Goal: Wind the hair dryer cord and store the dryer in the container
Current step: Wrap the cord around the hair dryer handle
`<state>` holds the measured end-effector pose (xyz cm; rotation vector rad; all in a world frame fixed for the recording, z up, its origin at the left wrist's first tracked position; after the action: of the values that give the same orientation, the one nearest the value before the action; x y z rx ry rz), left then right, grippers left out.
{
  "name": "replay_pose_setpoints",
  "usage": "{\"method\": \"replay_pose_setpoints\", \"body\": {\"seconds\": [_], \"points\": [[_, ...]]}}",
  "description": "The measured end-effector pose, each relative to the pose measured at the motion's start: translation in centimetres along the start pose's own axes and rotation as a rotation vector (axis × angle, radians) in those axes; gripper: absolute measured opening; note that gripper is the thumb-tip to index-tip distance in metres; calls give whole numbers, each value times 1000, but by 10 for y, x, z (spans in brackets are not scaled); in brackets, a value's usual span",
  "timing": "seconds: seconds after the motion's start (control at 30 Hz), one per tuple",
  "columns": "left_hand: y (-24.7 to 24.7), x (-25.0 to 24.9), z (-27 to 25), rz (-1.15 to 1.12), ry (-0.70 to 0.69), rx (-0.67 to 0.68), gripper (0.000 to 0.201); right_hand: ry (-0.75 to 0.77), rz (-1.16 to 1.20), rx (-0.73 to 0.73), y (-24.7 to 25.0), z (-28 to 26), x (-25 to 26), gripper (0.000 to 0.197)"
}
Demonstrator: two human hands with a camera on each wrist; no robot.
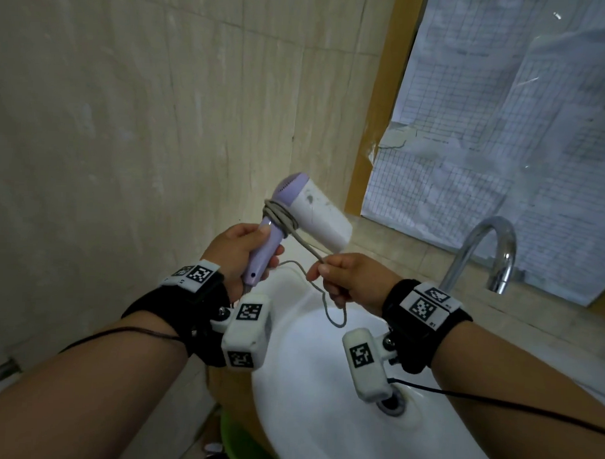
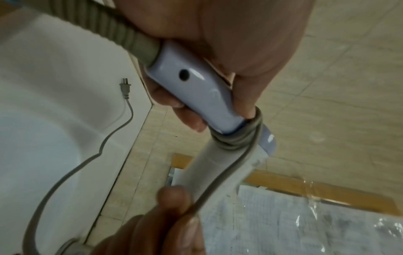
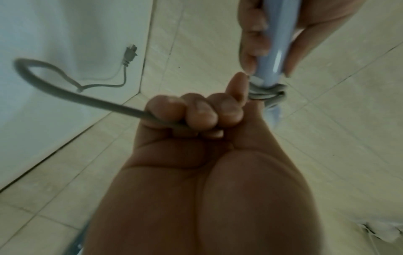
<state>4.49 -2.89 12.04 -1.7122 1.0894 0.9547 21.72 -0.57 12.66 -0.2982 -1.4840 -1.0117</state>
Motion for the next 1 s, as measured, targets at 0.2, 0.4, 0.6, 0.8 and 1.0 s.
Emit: {"method": "replay_pose_setpoints", "body": {"seconds": [0.2,0.4,0.6,0.8,1.0], "points": [[-1,0,-8,-62,-43,185,22,-35,-56,-74,9,-3,-8,31],[-7,1,-18,18,-50,380,26,-220,-278,-161,42,-2,-45,5],[-18,1,-24,112,-7,595,71,-133,-207,-107,38,-9,-5,18],[-25,-6,-29,613,11,520,32,-138,-462,-12,65,-1,16,24],[-35,-5,-20,1369,-115,123,24,-134,-692,76,56,9,31,23]]}}
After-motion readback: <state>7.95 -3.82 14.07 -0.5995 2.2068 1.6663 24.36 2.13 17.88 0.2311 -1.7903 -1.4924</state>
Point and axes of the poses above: each hand's wrist, its own z-axis towards the middle knuckle, its own y-axis out of the back of the hand, x = y × z, the point moved 6 cm from there along z, towards the middle knuckle, and after that the axes turned 15 degrees about y, right-handed, at the moved point
